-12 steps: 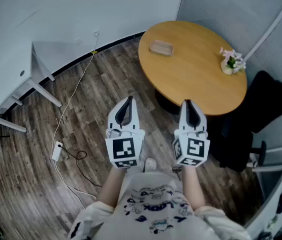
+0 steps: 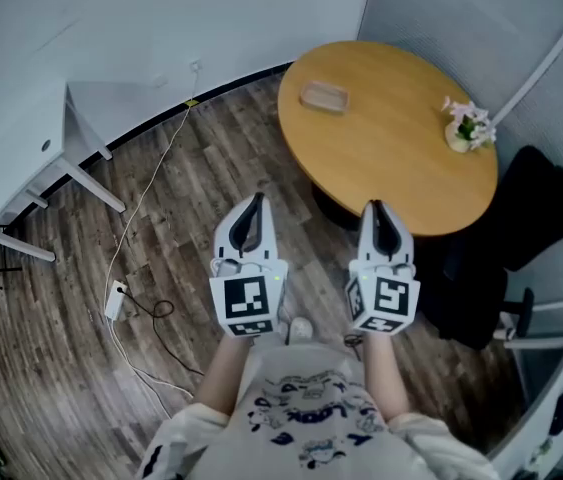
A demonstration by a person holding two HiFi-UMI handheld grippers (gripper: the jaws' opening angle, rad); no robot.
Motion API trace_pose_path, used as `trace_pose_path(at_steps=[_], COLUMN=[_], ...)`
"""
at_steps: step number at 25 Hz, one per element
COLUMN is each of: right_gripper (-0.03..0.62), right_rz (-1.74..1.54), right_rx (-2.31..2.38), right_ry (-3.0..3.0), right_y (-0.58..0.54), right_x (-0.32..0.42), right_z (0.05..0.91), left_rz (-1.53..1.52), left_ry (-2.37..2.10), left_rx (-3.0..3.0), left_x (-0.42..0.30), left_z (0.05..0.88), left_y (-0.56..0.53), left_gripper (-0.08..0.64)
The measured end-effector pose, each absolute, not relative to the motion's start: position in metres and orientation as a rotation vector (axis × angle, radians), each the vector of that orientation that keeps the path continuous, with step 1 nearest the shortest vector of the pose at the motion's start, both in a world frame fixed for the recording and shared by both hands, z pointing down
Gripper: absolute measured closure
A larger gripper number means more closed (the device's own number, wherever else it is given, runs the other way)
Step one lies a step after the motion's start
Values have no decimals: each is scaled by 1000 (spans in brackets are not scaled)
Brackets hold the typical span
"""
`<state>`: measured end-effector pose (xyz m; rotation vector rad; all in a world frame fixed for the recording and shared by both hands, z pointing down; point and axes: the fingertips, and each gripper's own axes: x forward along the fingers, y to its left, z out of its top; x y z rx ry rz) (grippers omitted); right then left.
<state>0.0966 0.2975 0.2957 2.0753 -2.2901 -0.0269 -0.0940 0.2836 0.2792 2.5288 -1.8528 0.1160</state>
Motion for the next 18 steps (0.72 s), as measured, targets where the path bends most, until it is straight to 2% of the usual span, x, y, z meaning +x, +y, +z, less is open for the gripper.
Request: trace_pose_path(at_steps=[18], right_gripper=[566], right_rz=[136], right_rx=[2046], right_ry=[-2358], right_y=[245], right_x=[128], right_z=[320], left_rz=[133], left_ry=[-1893], left_rx=[2428], left_x=[-77], left_z=[302], left_y=[243], left_gripper=[557])
